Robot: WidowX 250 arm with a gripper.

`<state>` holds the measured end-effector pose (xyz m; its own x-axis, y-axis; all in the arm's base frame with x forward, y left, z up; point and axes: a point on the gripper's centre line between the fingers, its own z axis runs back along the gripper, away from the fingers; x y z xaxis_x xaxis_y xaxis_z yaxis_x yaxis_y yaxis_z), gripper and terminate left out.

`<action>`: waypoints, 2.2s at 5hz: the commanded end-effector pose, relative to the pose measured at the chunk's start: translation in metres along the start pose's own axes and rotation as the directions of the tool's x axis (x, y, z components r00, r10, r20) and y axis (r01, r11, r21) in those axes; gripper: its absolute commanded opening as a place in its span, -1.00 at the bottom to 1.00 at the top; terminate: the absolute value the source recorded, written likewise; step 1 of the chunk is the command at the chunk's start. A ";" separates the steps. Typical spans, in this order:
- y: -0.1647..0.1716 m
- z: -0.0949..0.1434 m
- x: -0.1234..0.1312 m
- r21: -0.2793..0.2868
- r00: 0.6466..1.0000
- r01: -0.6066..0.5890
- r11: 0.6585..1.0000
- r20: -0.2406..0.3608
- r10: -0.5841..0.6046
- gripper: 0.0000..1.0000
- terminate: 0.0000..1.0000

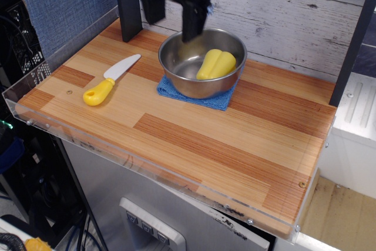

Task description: Put the pepper on the bottom right corner under the pan.

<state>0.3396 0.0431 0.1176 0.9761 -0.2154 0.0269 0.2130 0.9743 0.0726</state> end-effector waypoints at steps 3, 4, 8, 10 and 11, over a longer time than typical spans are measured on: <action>-0.004 -0.029 0.026 0.056 1.000 0.003 0.998 -0.027 -0.002 1.00 -1.00; -0.002 -0.037 0.029 0.058 0.999 -0.005 0.998 -0.038 0.008 1.00 -1.00; -0.023 -0.051 0.052 0.064 0.999 -0.016 0.998 -0.045 0.019 1.00 -1.00; -0.022 -0.070 0.051 0.070 0.995 -0.025 0.997 -0.095 0.032 1.00 -1.00; -0.015 -0.087 0.046 0.083 0.989 -0.036 0.996 -0.140 0.047 1.00 -1.00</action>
<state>0.3811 0.0198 0.0213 0.9766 -0.1617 -0.1416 0.1820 0.9725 0.1452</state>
